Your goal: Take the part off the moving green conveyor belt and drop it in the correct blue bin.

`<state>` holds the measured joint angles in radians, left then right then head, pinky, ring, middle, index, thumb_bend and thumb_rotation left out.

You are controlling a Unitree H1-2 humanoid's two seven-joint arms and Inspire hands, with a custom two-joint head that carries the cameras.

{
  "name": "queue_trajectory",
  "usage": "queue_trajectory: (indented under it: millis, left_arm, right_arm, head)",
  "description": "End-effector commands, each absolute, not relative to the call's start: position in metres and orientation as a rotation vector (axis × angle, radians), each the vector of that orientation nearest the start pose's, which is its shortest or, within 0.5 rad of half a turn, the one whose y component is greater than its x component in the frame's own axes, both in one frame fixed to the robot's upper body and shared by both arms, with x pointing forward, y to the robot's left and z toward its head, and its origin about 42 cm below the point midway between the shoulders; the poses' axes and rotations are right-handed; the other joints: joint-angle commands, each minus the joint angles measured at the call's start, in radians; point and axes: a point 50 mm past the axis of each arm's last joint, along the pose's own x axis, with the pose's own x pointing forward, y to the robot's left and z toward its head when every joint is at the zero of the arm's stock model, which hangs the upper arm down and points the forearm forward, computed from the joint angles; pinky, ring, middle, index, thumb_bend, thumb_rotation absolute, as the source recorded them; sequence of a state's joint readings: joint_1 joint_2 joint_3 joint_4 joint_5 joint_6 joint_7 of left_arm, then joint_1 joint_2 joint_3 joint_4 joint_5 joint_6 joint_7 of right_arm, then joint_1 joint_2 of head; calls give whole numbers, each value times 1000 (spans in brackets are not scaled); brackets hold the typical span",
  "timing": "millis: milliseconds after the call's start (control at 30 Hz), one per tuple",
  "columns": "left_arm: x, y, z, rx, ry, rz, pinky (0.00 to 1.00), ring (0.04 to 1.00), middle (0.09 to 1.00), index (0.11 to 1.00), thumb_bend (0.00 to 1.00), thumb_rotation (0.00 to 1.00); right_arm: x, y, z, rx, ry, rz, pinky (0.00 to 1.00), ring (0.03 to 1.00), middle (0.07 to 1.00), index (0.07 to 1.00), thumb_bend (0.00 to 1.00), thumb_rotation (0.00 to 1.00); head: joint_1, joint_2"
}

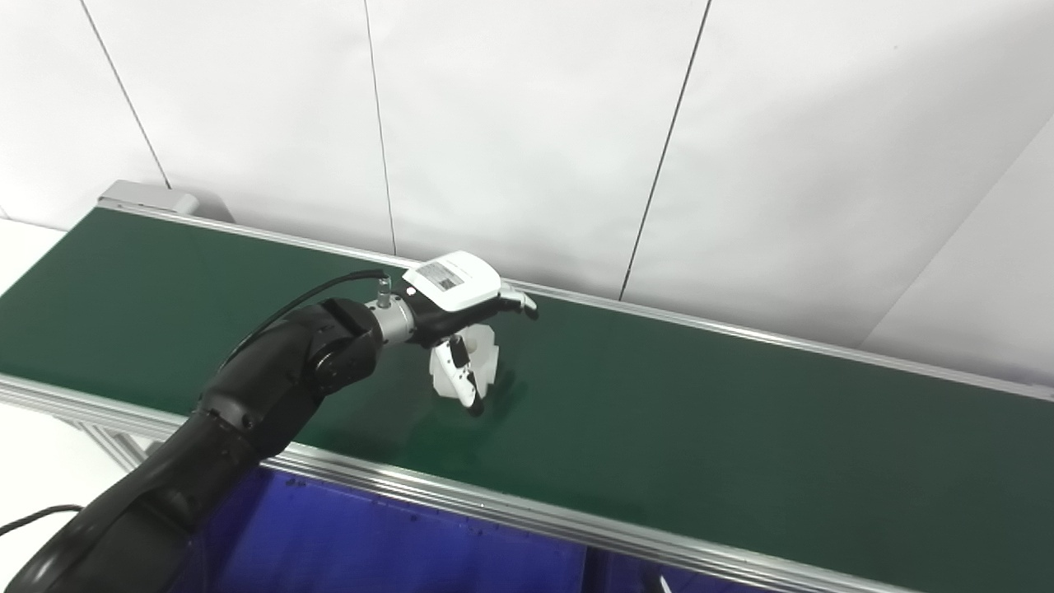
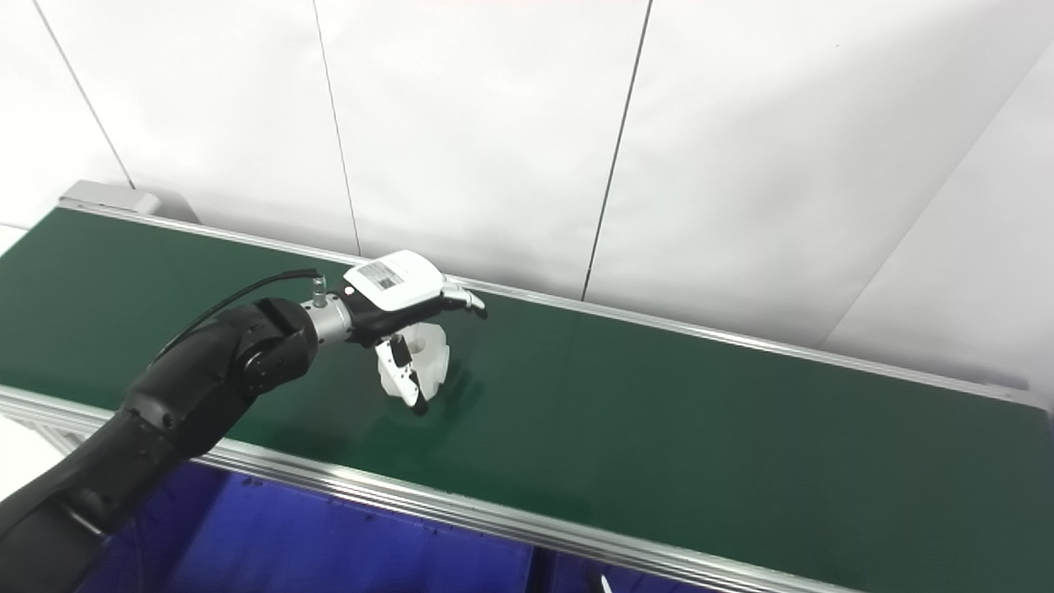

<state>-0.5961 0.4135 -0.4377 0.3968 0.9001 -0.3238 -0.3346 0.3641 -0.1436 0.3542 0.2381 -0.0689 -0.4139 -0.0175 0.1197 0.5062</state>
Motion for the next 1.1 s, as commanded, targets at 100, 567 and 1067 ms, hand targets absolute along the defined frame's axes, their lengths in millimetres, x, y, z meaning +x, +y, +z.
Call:
queue_trajectory:
  millis: [100,567,1067]
  left_arm:
    - [454,214,195,1561,-270,-701,771,840,842,846,1000,408]
    - [446,202,159,1608,-315,-534,795,831,826,831,945,260]
    - [420,158,113,1280,-250,-498,701,773,791,809,883,225]
  right_arm:
    - [111,-182,-5,-92,110,304,1000,1000,1000,1000,769,1000]
    - [109,-183,-3,-96,105,303,1000,1000,1000,1000,773,1000]
    - [107,-176,0,-84,97,302,997,989,1000,1000,794,1000]
  head:
    - [-3,6]
    - [-14,13]
    - [-39,20]
